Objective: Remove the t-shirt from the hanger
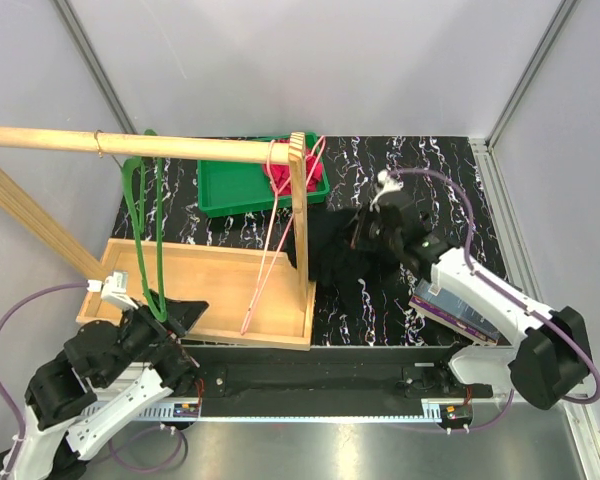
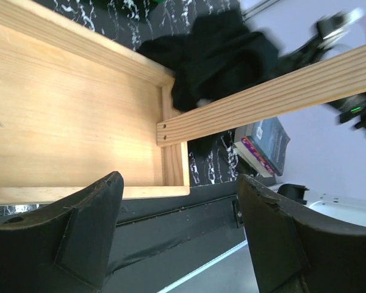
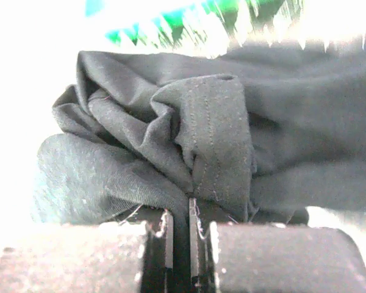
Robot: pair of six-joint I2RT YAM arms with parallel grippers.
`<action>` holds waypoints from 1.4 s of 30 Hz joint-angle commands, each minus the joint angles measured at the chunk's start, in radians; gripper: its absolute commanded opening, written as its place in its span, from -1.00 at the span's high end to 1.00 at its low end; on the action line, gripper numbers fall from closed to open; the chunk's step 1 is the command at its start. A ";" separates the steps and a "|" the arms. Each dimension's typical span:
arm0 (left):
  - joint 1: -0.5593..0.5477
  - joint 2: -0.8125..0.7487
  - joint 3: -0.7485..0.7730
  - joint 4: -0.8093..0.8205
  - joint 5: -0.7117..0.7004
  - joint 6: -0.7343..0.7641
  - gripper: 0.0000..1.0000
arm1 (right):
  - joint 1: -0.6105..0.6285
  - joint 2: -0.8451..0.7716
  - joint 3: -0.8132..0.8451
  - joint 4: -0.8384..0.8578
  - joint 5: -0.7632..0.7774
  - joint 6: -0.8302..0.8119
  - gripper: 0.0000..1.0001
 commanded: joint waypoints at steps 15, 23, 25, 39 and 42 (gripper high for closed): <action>-0.005 -0.089 -0.134 0.119 -0.044 -0.006 -0.58 | -0.119 0.412 0.871 0.070 -0.241 -0.182 1.00; -0.003 -0.132 -0.143 0.128 -0.068 -0.016 -0.57 | -0.130 0.754 1.162 0.306 -0.395 -0.116 1.00; -0.003 -0.155 -0.144 0.127 -0.078 -0.020 -0.58 | -0.130 0.847 1.274 0.320 -0.421 -0.083 1.00; -0.003 -0.168 -0.146 0.121 -0.088 -0.025 -0.58 | -0.085 1.343 1.744 0.485 -0.544 0.319 1.00; -0.003 -0.169 -0.146 0.117 -0.095 -0.028 -0.58 | -0.050 1.388 1.756 0.561 -0.541 0.393 1.00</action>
